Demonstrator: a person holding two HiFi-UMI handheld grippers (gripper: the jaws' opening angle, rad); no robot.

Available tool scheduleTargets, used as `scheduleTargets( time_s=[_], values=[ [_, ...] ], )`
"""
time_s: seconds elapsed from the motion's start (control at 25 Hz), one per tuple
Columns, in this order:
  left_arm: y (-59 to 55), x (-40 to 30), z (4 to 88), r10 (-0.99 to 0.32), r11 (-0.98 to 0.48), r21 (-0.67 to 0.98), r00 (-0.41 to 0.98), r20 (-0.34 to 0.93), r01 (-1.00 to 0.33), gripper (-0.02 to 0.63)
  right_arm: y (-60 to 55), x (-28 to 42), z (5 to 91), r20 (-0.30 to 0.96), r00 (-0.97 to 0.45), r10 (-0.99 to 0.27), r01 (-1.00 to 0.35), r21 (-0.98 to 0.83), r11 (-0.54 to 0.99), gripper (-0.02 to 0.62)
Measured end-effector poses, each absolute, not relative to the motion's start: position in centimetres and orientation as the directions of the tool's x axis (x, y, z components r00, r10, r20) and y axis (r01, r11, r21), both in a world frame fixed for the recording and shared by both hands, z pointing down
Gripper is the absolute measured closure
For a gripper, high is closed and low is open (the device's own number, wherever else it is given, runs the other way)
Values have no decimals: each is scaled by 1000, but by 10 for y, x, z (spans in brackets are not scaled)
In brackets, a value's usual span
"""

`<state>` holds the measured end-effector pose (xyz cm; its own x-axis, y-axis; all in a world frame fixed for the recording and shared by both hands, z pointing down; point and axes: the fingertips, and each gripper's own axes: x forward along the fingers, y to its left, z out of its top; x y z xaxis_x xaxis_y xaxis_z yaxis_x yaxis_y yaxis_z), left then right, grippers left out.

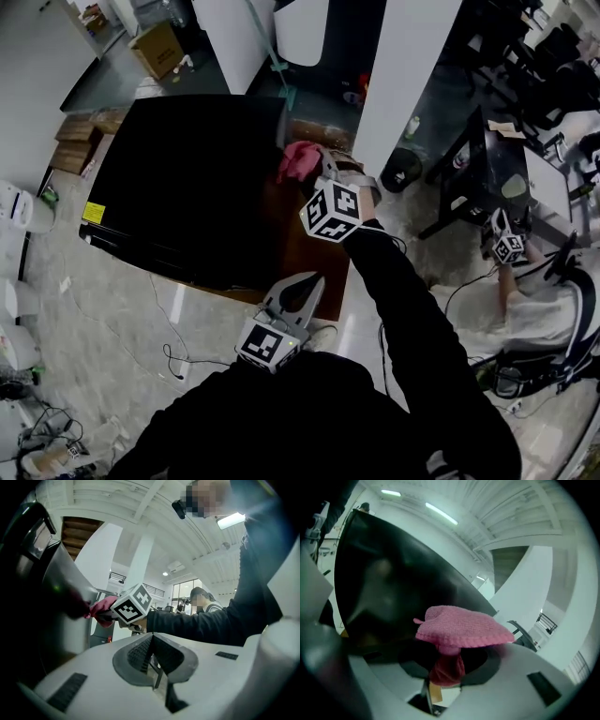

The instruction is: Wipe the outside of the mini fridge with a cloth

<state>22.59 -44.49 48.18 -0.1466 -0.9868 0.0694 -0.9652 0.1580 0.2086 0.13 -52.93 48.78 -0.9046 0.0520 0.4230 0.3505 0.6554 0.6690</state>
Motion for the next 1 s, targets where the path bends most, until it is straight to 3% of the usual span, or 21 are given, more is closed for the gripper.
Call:
scheduleTargets(
  time_s=[0.52, 1.0],
  values=[
    [-435, 203, 503, -985, 165, 224, -147, 92, -961, 601, -515, -27, 513, 533, -843, -69, 458, 779, 428, 474],
    [-430, 199, 552, -980, 155, 184, -127, 155, -971, 601, -514, -23, 609, 651, -758, -28, 554, 667, 499, 474]
  ],
)
